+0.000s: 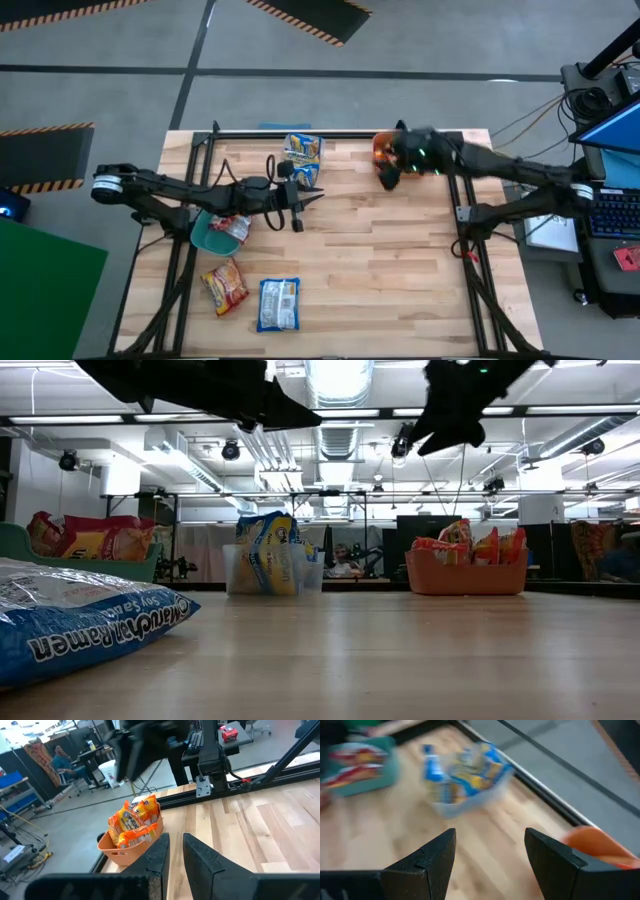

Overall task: Sort Maruchan noodles
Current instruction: Put the red noodle pack into the blue bin

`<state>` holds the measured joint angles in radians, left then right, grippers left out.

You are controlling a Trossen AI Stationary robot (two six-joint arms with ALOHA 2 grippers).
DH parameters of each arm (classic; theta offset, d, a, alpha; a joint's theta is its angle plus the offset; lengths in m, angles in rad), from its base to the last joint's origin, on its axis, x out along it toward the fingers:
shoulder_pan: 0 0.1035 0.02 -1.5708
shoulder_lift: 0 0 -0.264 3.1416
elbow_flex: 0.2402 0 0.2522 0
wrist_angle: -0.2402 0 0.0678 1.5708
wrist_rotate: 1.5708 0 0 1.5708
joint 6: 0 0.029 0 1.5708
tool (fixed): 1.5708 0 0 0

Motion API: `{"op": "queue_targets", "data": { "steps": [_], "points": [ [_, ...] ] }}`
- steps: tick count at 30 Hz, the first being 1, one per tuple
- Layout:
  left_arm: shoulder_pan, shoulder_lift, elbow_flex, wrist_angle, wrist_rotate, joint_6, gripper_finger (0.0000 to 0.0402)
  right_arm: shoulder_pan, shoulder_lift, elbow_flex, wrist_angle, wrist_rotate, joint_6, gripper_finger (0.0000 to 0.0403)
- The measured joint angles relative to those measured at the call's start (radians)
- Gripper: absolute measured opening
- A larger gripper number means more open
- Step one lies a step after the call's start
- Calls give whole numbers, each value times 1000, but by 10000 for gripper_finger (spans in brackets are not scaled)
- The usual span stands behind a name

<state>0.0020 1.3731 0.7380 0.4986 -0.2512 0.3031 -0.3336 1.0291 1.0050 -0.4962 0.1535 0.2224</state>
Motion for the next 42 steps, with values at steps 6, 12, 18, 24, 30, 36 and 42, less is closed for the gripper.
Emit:
{"op": "queue_targets", "data": {
  "steps": [6, 12, 18, 24, 30, 36, 42],
  "points": [
    [-13, 0, 0, -6, 0, -25, 36, 118, -198, -296, 267, -75, -33, 226],
    [-21, 0, 0, -9, 0, -36, 36, 176, -325, -557, 567, -107, -51, 226],
    [-21, 0, 4, -8, 0, -76, 36, 186, -369, -748, 809, -106, -52, 226],
    [-24, 0, 6, -38, 0, -203, 36, 185, -366, -884, 1045, -105, -92, 226],
    [-80, 0, 31, -168, 0, -366, 36, 185, -375, -914, 1193, -105, -185, 226],
    [-212, 26, 261, -748, 0, -637, 36, 185, -389, -858, 1193, -109, -296, 226],
    [-352, 134, 512, -1294, 143, -938, 36, 185, -386, -838, 1186, -140, -320, 226]
  ]
}}
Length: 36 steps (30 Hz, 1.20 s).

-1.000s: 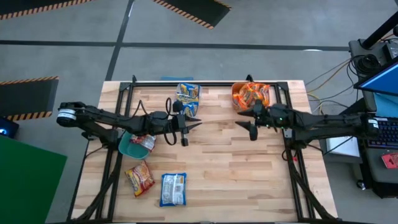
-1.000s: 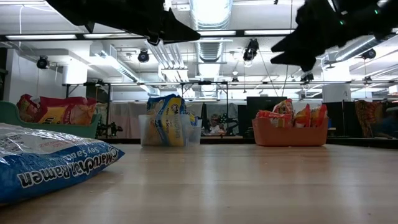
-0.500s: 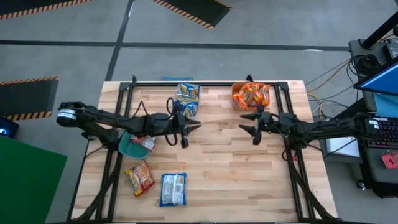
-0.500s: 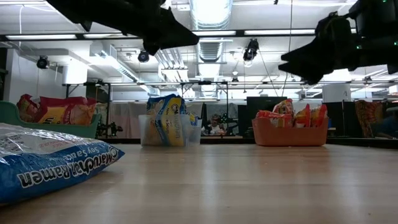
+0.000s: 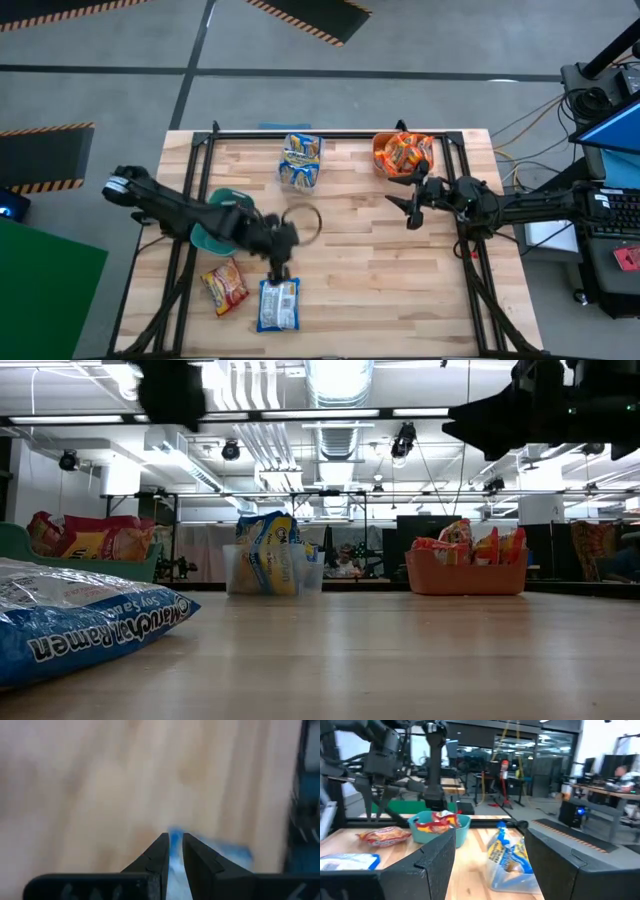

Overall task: Sort Maruchan noodles
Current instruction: Put the red noodle pack into the blue bin

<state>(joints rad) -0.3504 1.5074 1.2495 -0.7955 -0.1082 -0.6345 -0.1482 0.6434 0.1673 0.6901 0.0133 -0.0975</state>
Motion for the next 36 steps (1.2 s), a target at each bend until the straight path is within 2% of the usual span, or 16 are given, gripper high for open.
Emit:
{"op": "queue_targets", "data": {
  "steps": [4, 9, 15, 19, 23, 32, 36],
  "points": [
    [-96, 88, 74, -125, 117, -91, 36, 0, 0, -3, -4, -23, 5, 226],
    [-179, 180, 74, -121, 143, -165, 36, 0, 0, -7, -6, -23, -6, 226],
    [-231, 253, 41, -305, 310, -492, 36, 0, 0, -7, -6, -22, -31, 226],
    [-255, 279, 39, -330, 350, -656, 45, 0, 1, -7, -6, -22, -42, 226],
    [-256, 281, 38, -333, 343, -755, 76, 0, 1, -7, -6, -22, -45, 226],
    [-269, 282, 19, -359, 274, -915, 199, -1, 1, -7, -4, -12, -18, 226],
    [-274, 282, -27, -348, 275, -946, 231, -1, 1, -7, -5, -12, 13, 226]
  ]
}}
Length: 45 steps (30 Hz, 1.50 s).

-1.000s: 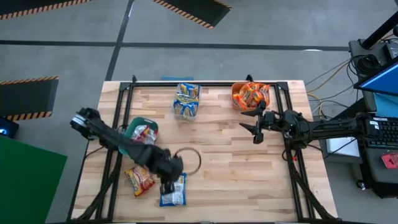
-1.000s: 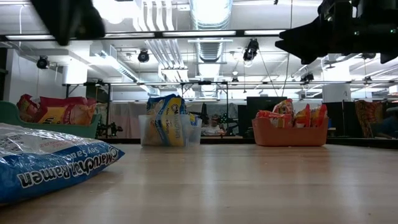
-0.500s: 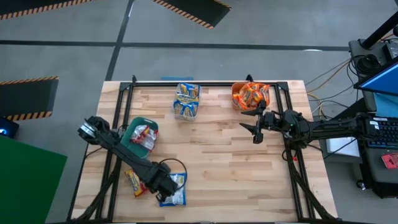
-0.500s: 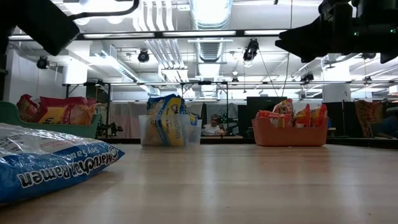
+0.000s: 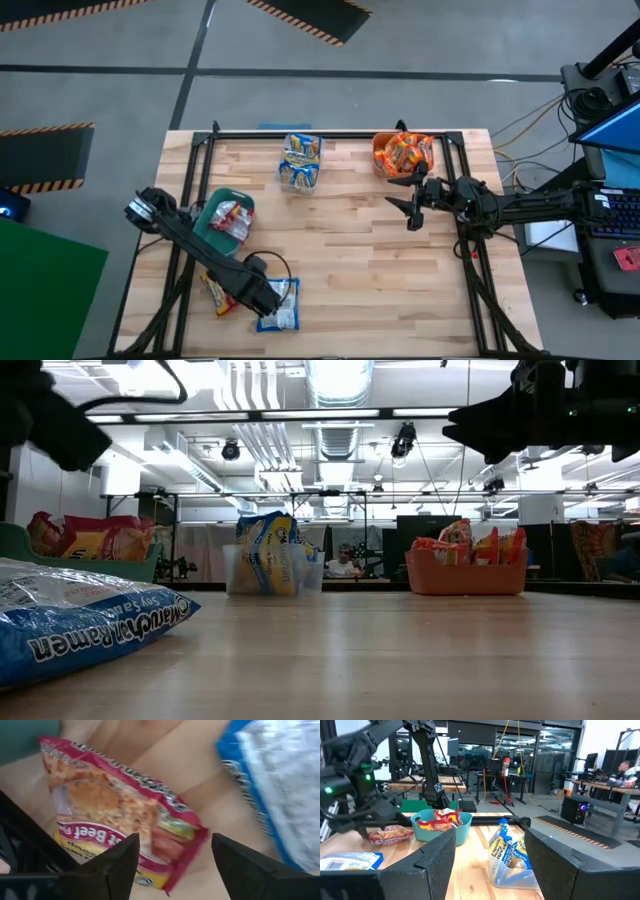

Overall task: Sort Maruchan noodles
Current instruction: Put the red noodle pack into the blue bin

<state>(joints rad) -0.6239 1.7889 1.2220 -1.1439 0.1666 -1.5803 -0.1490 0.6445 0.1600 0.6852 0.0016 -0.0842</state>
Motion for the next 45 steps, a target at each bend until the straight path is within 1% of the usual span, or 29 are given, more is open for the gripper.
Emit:
{"op": "queue_targets", "data": {
  "steps": [3, 9, 13, 16, 18, 20, 27, 29, 32, 37, 40, 45],
  "points": [
    [1, 0, -42, 30, 2, -4, 237, 0, 0, 0, 0, 0, 21, 226],
    [5, 0, -112, 86, 11, 8, 232, 0, 9, 0, 0, 0, 53, 226],
    [7, 1, -140, 148, 69, 75, 231, 0, 12, 0, 0, 0, 73, 226],
    [6, 4, -140, 150, 82, 135, 223, 0, 12, 0, 0, 0, 85, 226],
    [6, 4, -135, 153, 81, 186, 203, 0, 12, 0, 0, 0, 87, 226],
    [6, 4, -122, 154, 69, 250, 171, 0, 12, 0, 0, 0, 87, 226],
    [20, 4, -89, 139, 44, 402, 25, 0, 12, 0, 0, 1, 92, 226],
    [23, 3, -82, 121, 26, 437, 8, 0, 12, 0, 0, 1, 92, 226],
    [23, -3, -67, 97, -14, 484, 14, 0, 12, 0, 0, 8, 92, 226],
    [24, -47, -34, 71, -119, 563, 2, 0, 13, 0, 0, 25, 96, 226],
    [24, -92, -11, 42, -220, 584, 1, 0, 13, 0, 0, 25, 98, 226],
    [24, -196, 10, 11, -437, 605, 0, 0, 13, 0, 0, 25, 96, 226]
  ]
}}
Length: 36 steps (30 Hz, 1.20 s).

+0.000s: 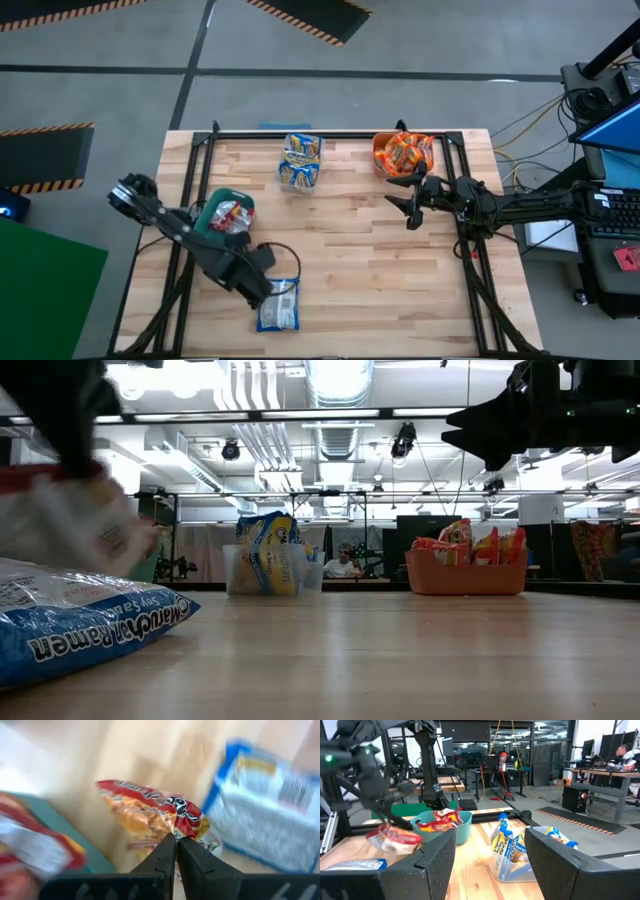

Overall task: Sort Maruchan noodles
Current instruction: Put the red noodle pack into the blue bin

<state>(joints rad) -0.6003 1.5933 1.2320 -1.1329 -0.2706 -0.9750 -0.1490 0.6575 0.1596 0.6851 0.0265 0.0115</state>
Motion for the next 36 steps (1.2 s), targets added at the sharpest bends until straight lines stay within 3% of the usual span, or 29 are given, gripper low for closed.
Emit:
{"op": "queue_targets", "data": {
  "steps": [9, 17, 25, 36],
  "points": [
    [2, -180, -2, -8, -362, 67, 0, 0, 19, 0, -1, 1, -1, 226],
    [17, -273, -3, -9, -489, 91, 0, 0, 48, 0, 1, 2, 8, 226],
    [47, -223, -25, 86, -481, 219, 0, 0, 123, 0, 0, 54, 23, 226],
    [144, -25, -95, 292, -187, 441, 0, -2, 162, 0, 8, 55, 44, 226]
  ]
}}
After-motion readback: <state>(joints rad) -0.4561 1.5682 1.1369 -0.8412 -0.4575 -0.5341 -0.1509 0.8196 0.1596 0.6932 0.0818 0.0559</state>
